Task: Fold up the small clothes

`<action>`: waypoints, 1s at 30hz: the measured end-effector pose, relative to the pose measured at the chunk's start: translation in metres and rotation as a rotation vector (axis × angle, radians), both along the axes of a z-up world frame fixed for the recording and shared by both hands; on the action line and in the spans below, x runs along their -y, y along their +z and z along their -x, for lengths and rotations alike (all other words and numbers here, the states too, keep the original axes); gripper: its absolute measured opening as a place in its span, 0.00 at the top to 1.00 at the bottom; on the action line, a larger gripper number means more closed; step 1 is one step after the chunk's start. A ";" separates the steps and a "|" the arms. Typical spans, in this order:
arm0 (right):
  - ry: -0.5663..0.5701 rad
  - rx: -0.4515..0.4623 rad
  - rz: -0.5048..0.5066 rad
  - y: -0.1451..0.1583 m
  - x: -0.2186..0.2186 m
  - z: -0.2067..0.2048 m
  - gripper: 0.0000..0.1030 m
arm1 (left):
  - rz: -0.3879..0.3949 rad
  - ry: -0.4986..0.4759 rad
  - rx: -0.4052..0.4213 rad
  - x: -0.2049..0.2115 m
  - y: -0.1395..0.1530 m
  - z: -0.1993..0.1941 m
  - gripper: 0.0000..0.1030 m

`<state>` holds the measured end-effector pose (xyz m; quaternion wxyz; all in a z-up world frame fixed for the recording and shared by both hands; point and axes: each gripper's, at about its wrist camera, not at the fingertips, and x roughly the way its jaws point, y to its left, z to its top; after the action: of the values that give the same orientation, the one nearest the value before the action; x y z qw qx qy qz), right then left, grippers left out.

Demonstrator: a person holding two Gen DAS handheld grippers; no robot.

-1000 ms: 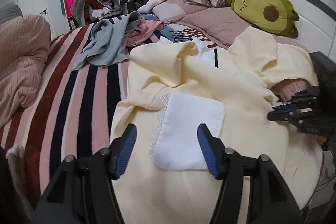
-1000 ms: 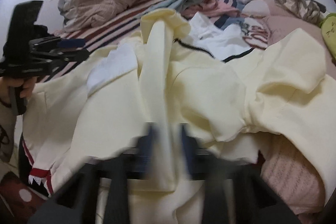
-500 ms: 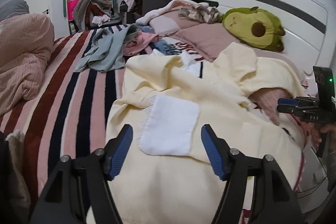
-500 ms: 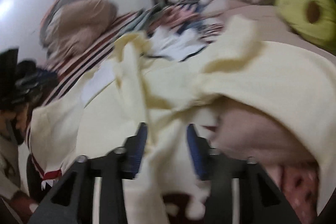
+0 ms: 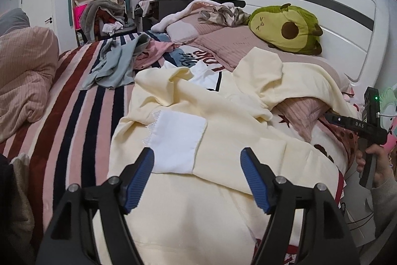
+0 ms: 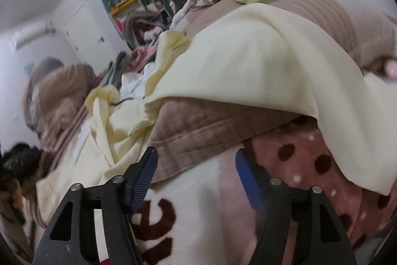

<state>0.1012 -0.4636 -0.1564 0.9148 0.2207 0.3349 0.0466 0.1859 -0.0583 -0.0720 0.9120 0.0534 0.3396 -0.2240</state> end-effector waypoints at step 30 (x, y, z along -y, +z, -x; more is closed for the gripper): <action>-0.112 0.265 -0.155 0.006 0.030 -0.007 0.36 | 0.024 0.018 0.033 0.017 0.007 -0.012 0.34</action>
<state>0.1078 -0.4934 -0.1505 0.9324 0.3009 0.1938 0.0499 0.1980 -0.0752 -0.0646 0.9200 0.0431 0.3223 -0.2189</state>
